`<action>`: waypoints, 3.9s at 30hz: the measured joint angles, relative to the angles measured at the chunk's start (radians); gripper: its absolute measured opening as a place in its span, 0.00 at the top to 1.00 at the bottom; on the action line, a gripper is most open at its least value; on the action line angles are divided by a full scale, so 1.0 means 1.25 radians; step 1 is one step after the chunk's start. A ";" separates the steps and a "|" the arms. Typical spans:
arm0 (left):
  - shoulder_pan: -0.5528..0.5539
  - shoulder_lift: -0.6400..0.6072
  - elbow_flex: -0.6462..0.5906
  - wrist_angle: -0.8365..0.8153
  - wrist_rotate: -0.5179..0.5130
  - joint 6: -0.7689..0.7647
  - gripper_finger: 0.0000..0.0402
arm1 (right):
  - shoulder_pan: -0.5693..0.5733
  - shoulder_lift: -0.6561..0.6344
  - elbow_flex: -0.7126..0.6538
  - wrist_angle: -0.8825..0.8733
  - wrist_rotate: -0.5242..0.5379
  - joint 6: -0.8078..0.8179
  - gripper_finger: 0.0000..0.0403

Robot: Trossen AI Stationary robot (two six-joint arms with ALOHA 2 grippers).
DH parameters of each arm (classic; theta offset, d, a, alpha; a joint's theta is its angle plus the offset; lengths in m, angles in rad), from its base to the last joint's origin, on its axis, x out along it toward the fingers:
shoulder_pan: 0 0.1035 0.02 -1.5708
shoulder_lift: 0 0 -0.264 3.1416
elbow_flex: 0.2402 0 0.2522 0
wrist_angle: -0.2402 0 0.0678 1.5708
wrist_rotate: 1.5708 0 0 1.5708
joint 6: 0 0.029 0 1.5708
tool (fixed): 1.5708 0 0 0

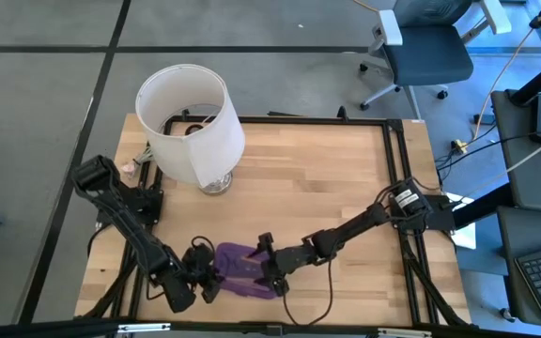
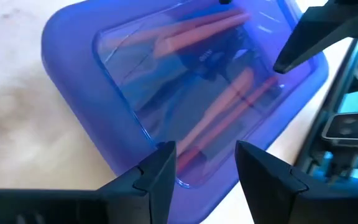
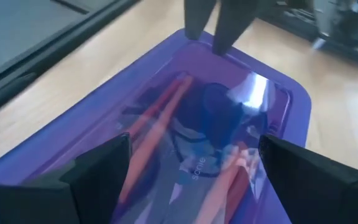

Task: Pick & place school supplies into a supply box
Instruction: Close the purple supply box, then return to Home Position

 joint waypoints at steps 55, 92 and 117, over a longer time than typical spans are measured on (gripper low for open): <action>0.197 -0.199 -0.003 0.564 0.528 1.075 0.60 | 0.149 -0.520 -0.280 -0.161 0.227 0.343 0.11; 0.201 -0.273 -0.003 0.334 0.024 1.131 0.78 | 0.150 -0.552 -0.306 -0.187 0.274 0.231 0.88; 0.044 -0.728 -0.421 0.394 -0.182 1.085 0.95 | 0.082 -1.022 -0.696 -0.092 0.225 0.304 0.97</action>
